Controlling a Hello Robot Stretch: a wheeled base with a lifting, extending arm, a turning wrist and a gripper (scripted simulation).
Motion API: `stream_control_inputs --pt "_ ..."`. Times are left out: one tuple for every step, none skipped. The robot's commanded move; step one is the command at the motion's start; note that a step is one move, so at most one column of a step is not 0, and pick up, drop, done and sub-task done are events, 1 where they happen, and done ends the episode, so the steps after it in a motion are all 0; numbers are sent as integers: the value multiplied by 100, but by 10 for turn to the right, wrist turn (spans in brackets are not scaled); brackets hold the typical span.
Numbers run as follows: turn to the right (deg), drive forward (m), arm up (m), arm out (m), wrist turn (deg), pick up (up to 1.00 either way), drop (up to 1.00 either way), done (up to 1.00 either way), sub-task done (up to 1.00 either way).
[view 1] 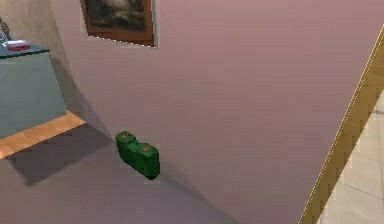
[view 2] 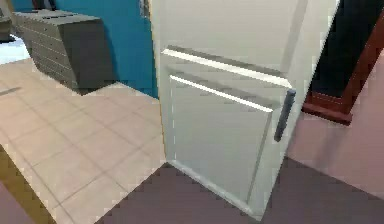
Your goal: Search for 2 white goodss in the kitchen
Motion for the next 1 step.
stream_control_inputs --pt "-300 0 0 0 0 0 0 0 0"
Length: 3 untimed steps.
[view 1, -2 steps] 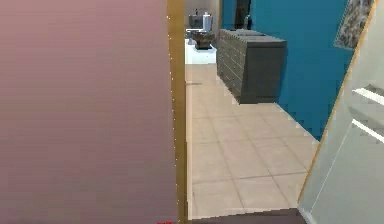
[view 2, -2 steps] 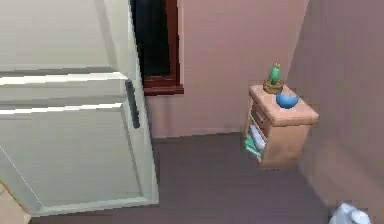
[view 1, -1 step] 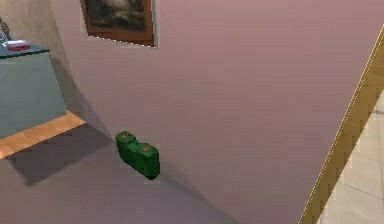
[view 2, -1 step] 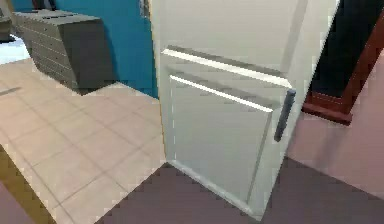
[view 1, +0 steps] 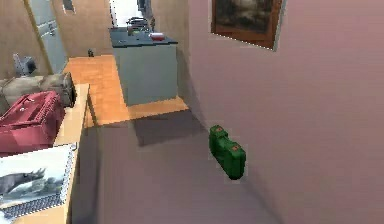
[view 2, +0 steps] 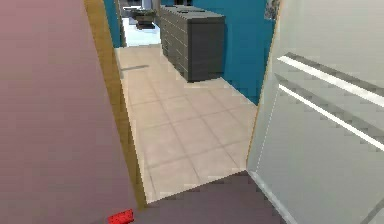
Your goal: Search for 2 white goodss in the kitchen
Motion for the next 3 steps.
stream_control_inputs --pt "0 30 0 0 0 0 0 0 0" --pt "-210 0 0 0 0 0 0 0 0" --pt "0 100 0 0 0 0 0 0 0"
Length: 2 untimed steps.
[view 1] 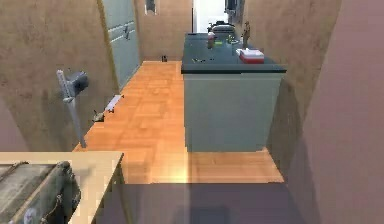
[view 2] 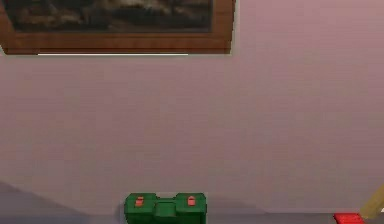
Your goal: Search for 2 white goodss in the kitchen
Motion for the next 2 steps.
stream_control_inputs --pt "0 100 0 0 0 0 0 0 0" --pt "-90 0 0 0 0 0 0 0 0"
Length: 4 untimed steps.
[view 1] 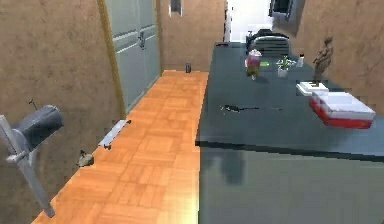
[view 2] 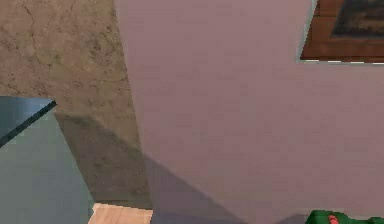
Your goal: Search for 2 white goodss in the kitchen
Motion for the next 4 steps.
stream_control_inputs --pt "0 10 0 0 0 0 0 0 0" --pt "-300 0 0 0 0 0 0 0 0" --pt "0 60 0 0 0 0 0 0 0" --pt "360 0 0 0 0 0 0 0 0"
